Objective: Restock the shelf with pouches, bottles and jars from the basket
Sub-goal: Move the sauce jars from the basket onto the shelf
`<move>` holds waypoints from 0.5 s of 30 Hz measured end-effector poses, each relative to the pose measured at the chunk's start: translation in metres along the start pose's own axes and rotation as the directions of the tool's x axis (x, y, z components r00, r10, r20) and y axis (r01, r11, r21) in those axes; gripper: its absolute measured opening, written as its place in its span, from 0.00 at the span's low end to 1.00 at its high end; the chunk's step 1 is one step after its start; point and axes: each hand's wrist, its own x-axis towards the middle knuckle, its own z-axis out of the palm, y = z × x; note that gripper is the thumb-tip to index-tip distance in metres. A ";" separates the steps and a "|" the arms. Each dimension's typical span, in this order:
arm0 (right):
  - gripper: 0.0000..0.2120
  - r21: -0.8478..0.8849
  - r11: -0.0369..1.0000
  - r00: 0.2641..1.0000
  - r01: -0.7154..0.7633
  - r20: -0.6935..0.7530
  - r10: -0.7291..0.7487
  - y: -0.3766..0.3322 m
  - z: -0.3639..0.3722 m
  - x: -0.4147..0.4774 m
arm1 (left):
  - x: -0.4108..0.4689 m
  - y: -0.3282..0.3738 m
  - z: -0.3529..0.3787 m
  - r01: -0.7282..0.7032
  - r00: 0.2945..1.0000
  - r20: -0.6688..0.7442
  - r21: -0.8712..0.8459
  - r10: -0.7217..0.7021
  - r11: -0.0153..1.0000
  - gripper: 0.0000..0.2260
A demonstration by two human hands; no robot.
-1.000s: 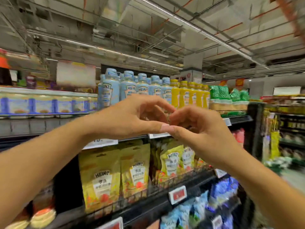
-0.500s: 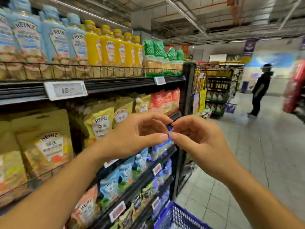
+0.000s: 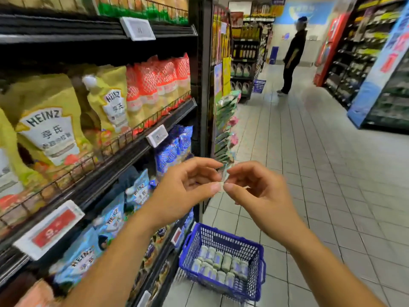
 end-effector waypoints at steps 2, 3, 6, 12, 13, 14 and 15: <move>0.09 -0.005 0.998 0.997 -0.063 -0.038 0.063 0.020 0.001 0.005 | 0.014 -0.024 0.001 0.045 0.999 0.022 -0.055 -0.044 0.997 0.16; 0.09 0.001 0.996 0.994 -0.095 -0.058 0.094 0.030 0.002 0.008 | 0.020 -0.037 0.001 0.065 0.998 0.032 -0.072 -0.063 0.995 0.16; 0.10 0.014 0.984 0.978 -0.179 -0.106 0.180 0.059 0.002 0.013 | 0.039 -0.072 0.001 0.117 0.992 0.054 -0.091 -0.113 0.989 0.15; 0.11 0.006 0.952 0.938 -0.307 -0.170 0.304 0.112 -0.006 0.021 | 0.071 -0.126 0.003 0.193 0.978 0.101 -0.122 -0.182 0.973 0.16; 0.11 0.008 0.946 0.931 -0.323 -0.180 0.319 0.121 -0.008 0.023 | 0.076 -0.134 0.003 0.206 0.975 0.114 -0.127 -0.193 0.970 0.15; 0.11 0.012 0.941 0.924 -0.337 -0.187 0.334 0.130 -0.011 0.025 | 0.081 -0.142 0.004 0.219 0.971 0.127 -0.127 -0.203 0.967 0.15; 0.11 0.019 0.936 0.917 -0.353 -0.190 0.350 0.139 -0.014 0.028 | 0.087 -0.151 0.004 0.231 0.967 0.139 -0.118 -0.214 0.966 0.15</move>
